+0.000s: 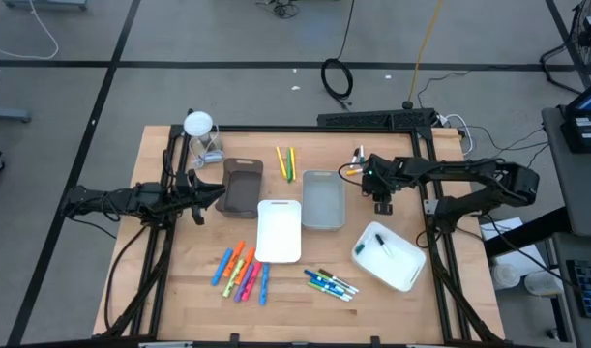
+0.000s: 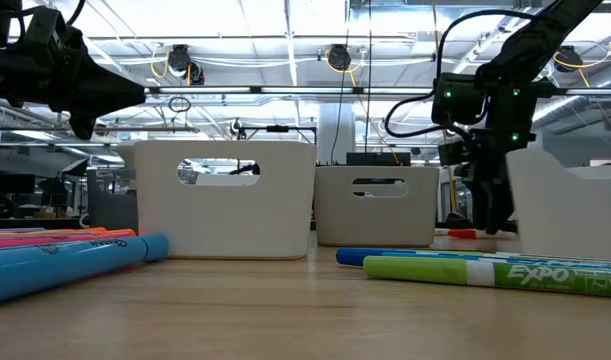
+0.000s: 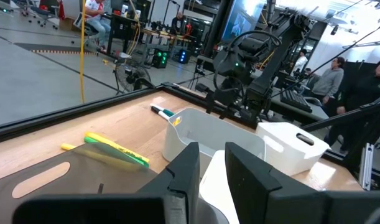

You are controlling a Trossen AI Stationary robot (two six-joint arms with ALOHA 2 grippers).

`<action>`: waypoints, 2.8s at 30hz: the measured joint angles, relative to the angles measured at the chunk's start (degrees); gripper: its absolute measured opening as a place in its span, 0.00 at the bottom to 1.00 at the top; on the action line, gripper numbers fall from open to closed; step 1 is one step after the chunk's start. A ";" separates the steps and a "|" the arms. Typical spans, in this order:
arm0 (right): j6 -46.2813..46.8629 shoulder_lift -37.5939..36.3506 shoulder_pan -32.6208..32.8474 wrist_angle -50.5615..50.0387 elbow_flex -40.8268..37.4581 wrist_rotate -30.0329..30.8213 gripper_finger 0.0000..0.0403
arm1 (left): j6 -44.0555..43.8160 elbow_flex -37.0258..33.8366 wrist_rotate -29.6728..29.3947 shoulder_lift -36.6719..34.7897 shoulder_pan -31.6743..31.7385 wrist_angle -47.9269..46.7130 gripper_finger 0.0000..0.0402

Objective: Pick & Place Markers
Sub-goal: Put the orange mini marker into the right white bin

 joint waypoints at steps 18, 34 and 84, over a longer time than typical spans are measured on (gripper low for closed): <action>6.74 3.41 0.02 -0.84 0.35 1.36 0.06 | 0.00 0.00 0.00 0.00 0.00 0.00 0.20; 12.50 -6.09 1.10 -4.02 4.81 4.23 0.04 | 0.00 0.00 0.02 0.00 0.00 -0.02 0.20; 66.74 -12.79 41.90 -4.97 -0.12 -20.69 0.24 | 0.00 0.00 0.02 0.01 0.00 -0.01 0.20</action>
